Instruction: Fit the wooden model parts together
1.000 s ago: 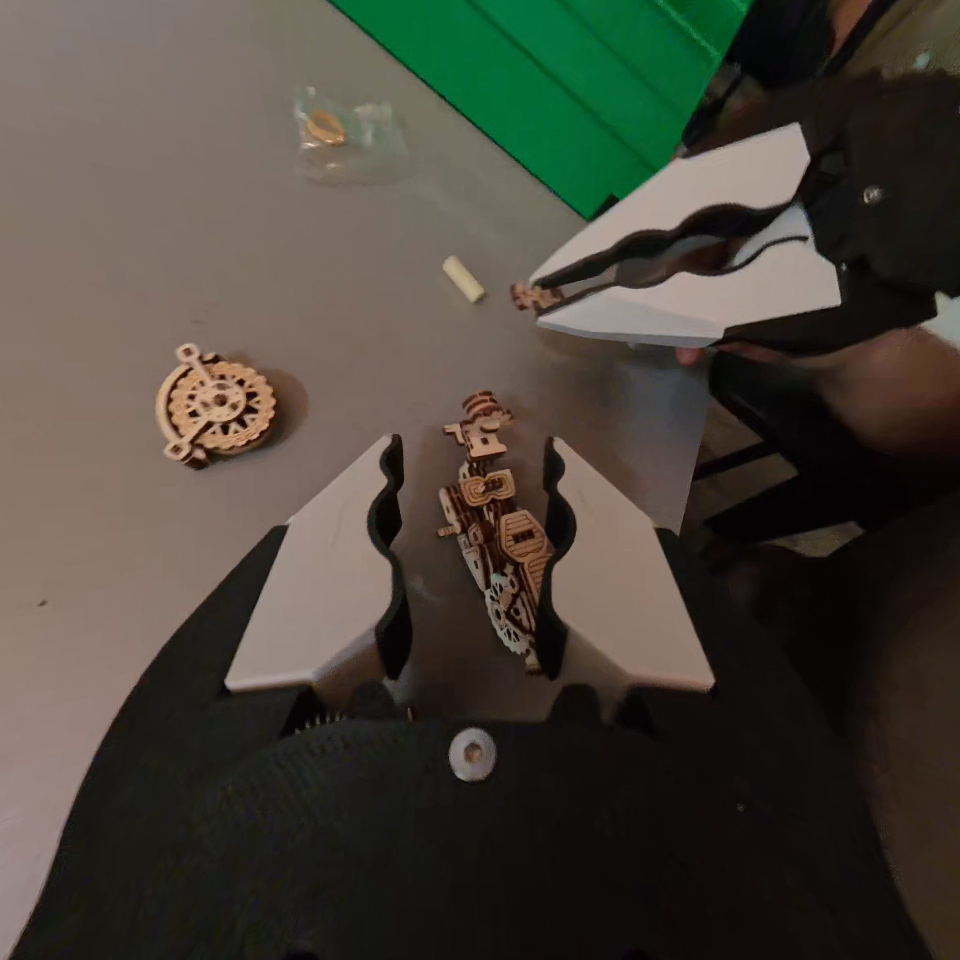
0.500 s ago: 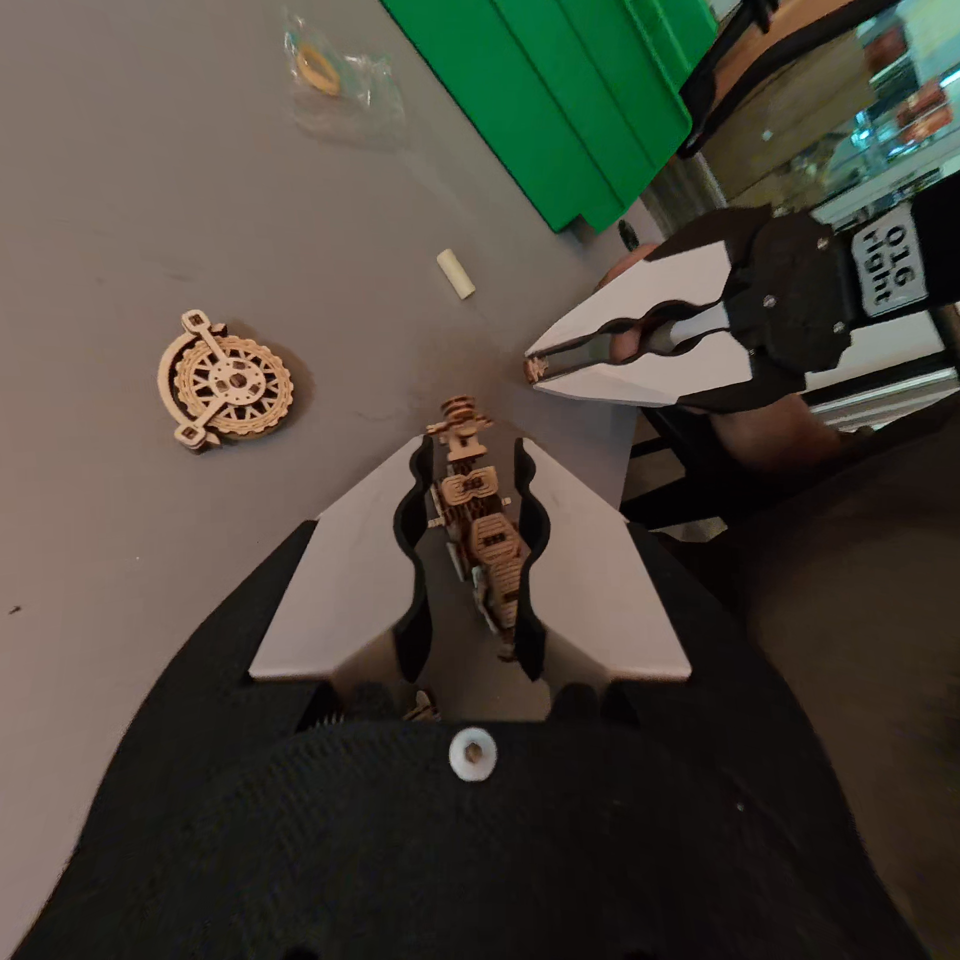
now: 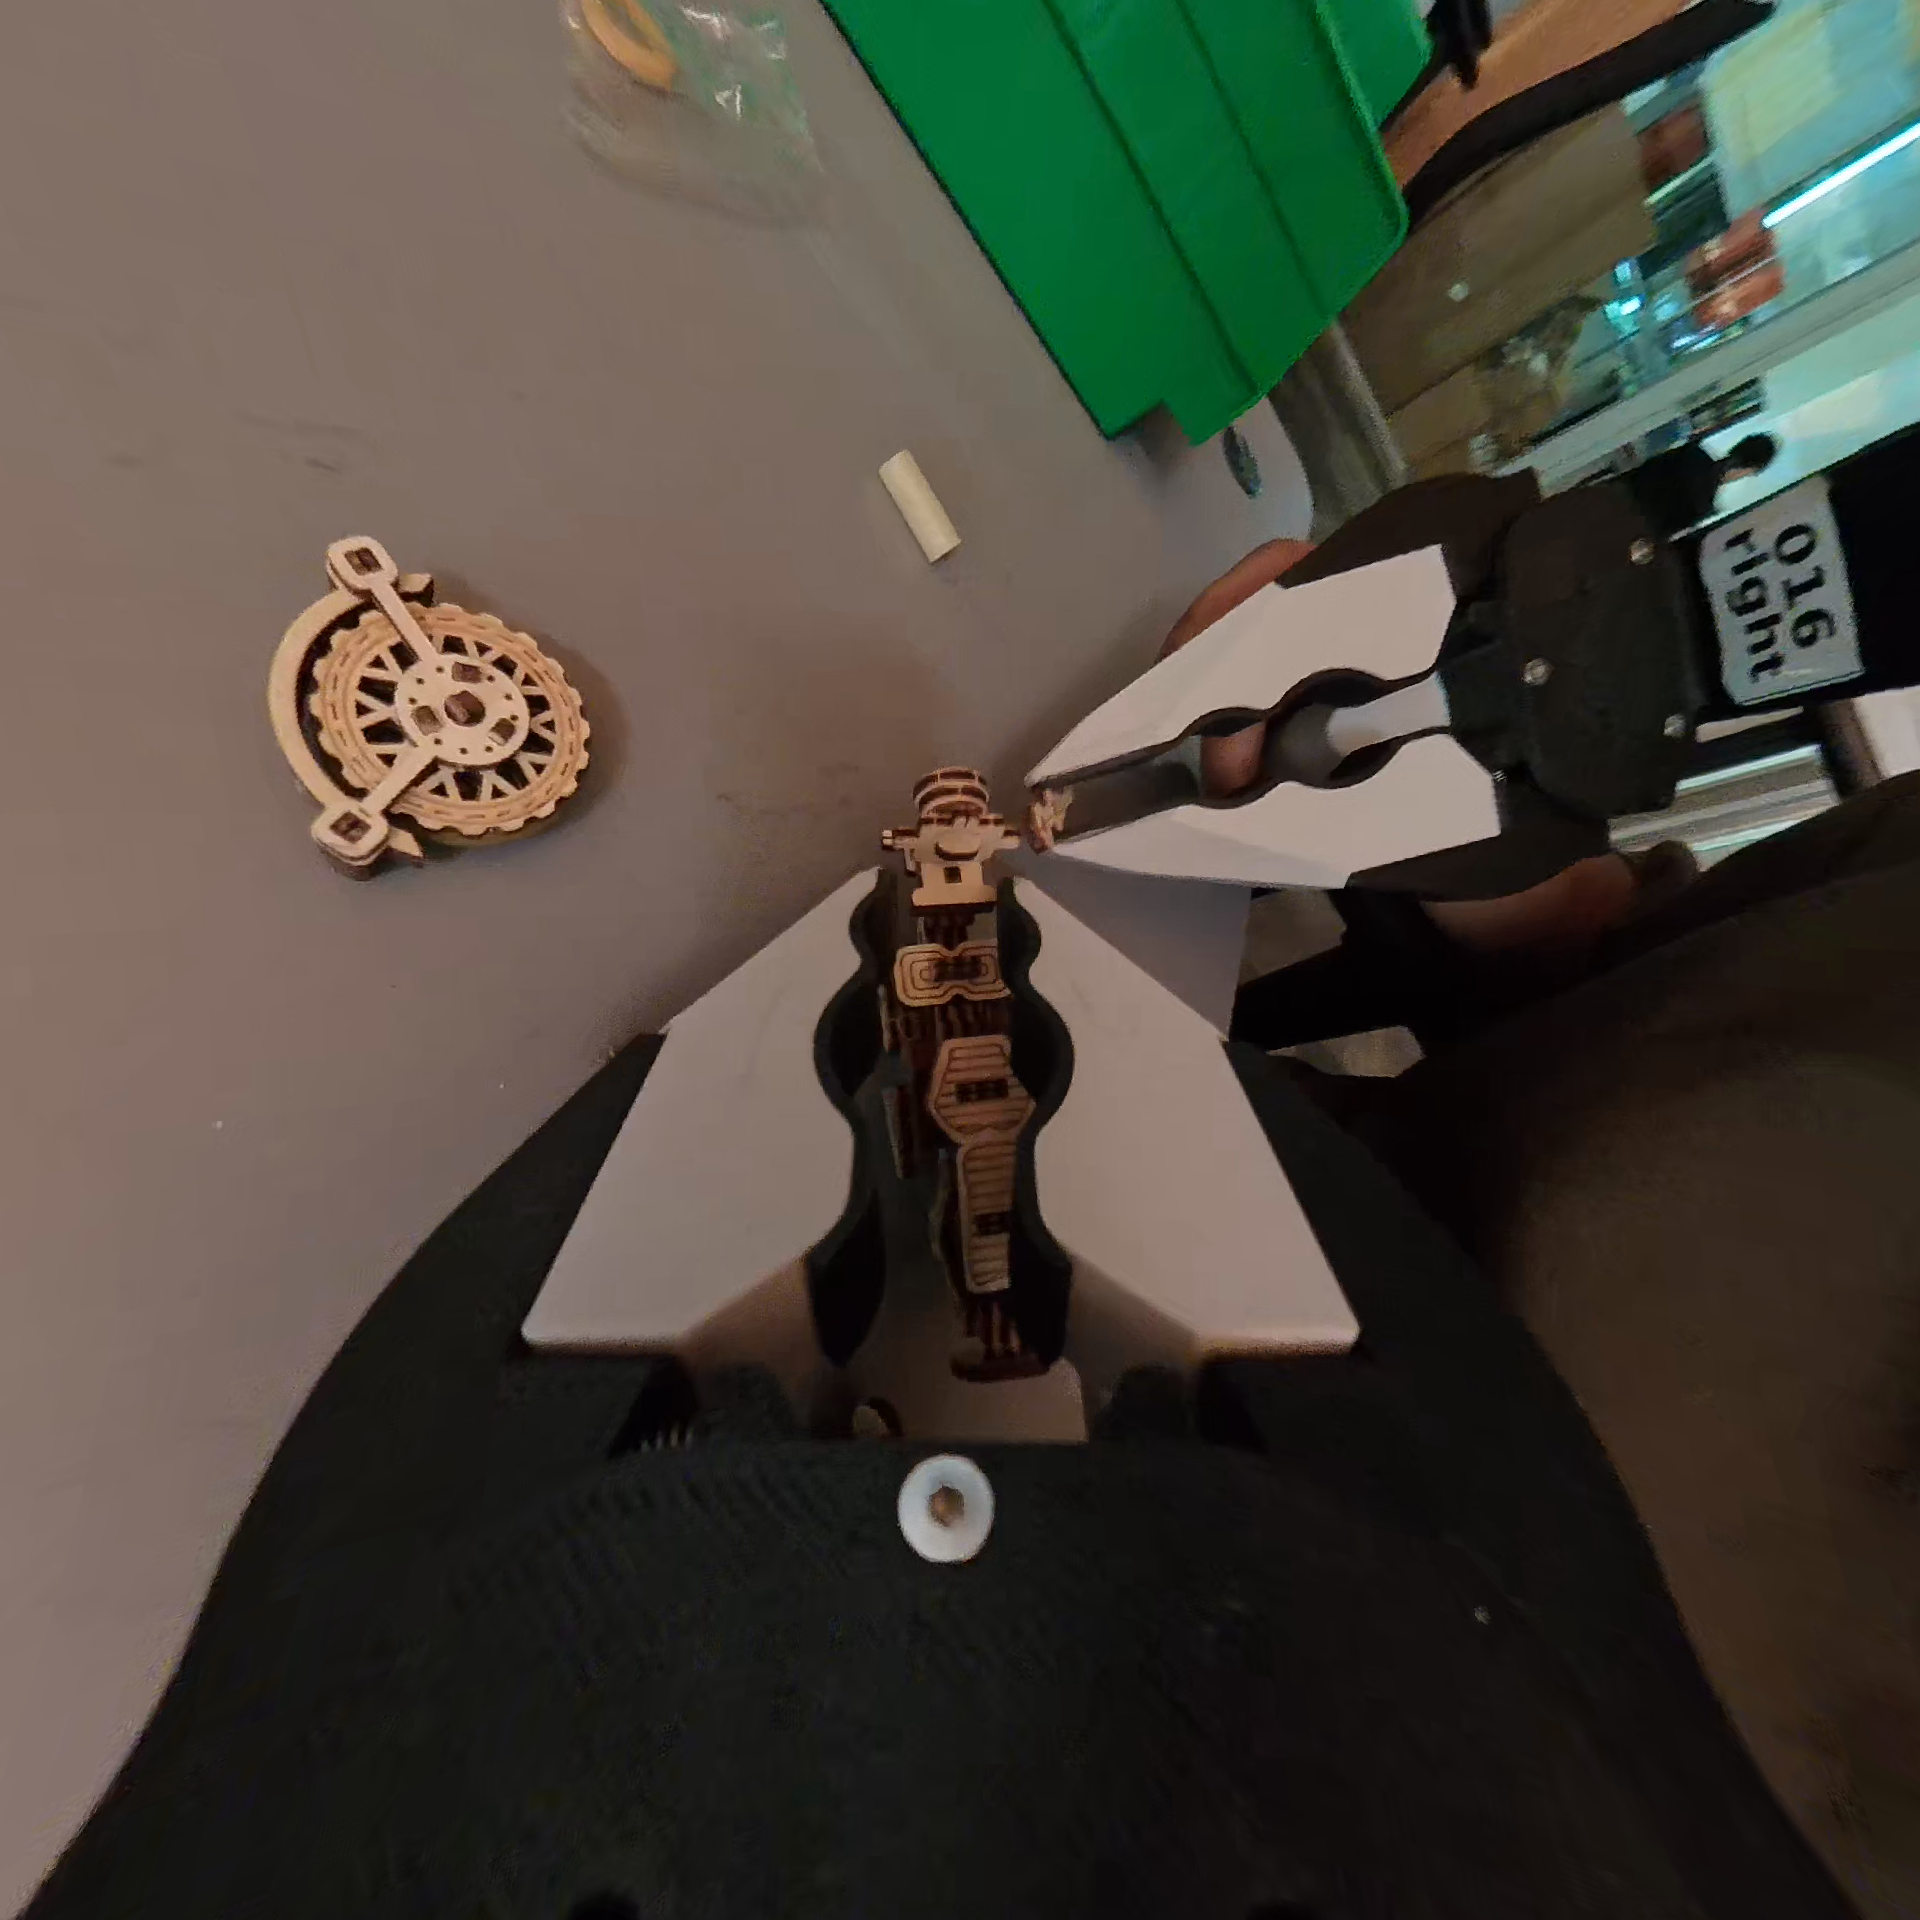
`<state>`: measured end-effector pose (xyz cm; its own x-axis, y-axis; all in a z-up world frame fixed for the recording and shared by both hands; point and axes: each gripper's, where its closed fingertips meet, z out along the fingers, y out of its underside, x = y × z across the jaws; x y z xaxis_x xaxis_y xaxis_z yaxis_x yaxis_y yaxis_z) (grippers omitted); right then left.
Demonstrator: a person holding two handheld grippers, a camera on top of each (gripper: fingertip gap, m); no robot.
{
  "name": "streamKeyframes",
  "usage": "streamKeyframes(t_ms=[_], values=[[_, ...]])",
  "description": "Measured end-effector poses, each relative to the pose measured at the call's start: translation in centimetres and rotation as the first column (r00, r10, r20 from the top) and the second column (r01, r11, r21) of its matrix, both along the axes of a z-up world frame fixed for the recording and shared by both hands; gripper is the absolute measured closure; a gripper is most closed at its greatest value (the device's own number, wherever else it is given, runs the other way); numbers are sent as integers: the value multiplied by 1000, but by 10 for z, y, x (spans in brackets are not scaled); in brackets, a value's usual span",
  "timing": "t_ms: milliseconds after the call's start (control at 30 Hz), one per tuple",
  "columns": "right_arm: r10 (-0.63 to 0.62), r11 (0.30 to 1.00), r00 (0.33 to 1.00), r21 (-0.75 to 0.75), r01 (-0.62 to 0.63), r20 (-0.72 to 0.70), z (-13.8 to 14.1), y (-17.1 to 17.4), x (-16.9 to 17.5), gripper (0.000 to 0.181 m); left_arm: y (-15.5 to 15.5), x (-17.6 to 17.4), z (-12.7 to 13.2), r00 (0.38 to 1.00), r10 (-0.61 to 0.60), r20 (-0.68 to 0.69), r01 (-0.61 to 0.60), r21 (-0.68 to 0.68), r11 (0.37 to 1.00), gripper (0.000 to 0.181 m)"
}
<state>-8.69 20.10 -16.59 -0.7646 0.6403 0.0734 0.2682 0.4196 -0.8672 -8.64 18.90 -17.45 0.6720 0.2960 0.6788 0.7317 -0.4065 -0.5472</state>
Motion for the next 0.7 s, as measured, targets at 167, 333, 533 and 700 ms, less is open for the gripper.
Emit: streamKeyframes(t_ms=[167, 333, 533, 700], values=[[-17, 1000, 1000, 5, 18, -14, -1, -3, -4, 174, 0, -1, 1, 998, -11, 58, 8, 67, 998, 166], [-35, 999, 999, 0, 35, 8, -5, -4, -10, 174, -1, -5, -1, 998, -11, 59, 7, 77, 997, 164], [-83, 997, 996, -1, 83, 37, -4, -7, -14, 174, -1, -8, 1, 995, 26, 100, -37, 112, 993, 160], [-103, 995, 993, -7, 103, 58, -2, -11, -13, 174, -1, -8, 3, 995, 41, 96, -53, 130, 990, 160]])
